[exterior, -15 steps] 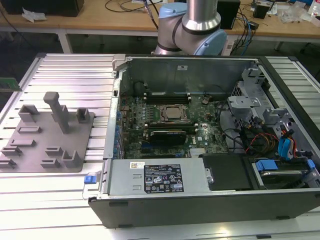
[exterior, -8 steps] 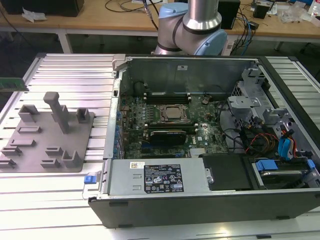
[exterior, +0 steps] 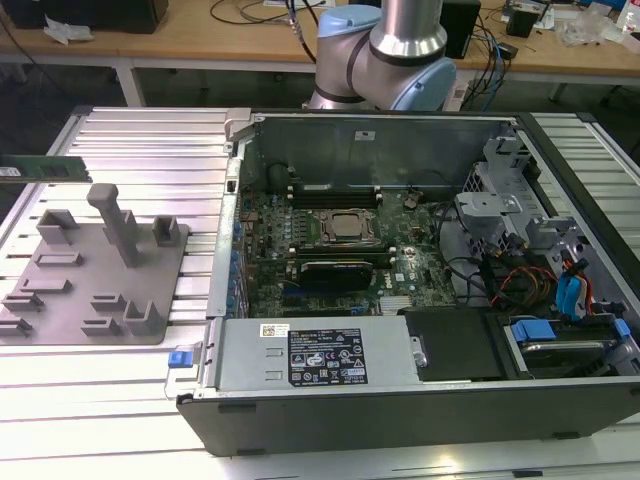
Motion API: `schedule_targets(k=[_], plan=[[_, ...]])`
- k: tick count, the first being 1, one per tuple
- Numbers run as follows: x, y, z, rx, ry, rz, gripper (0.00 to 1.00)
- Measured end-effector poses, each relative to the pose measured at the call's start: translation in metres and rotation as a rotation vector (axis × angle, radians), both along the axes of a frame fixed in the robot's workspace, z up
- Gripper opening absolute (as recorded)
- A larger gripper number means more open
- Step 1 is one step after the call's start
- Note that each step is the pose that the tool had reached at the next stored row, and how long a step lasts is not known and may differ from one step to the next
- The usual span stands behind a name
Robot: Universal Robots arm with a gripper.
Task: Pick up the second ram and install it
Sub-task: 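Pick up the second ram and move it above second insertion slot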
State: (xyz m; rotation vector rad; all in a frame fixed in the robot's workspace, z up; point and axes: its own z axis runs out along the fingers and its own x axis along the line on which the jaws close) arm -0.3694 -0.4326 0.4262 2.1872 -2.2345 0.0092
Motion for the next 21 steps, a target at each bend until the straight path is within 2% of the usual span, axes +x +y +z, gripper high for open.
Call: schedule_targets(k=[3, 7, 14, 21], plan=[[0.009, 0.0000, 0.0001, -0.0001, 0.0001, 0.000, 0.09], [0.030, 0.0000, 0.0000, -0.0001, 0.0000, 0.000, 0.09], [0.050, 0.0000, 0.0001, -0.0001, 0.0001, 0.000, 0.09], [0.076, 0.0000, 0.0000, 0.0000, 0.0000, 0.000, 0.09]])
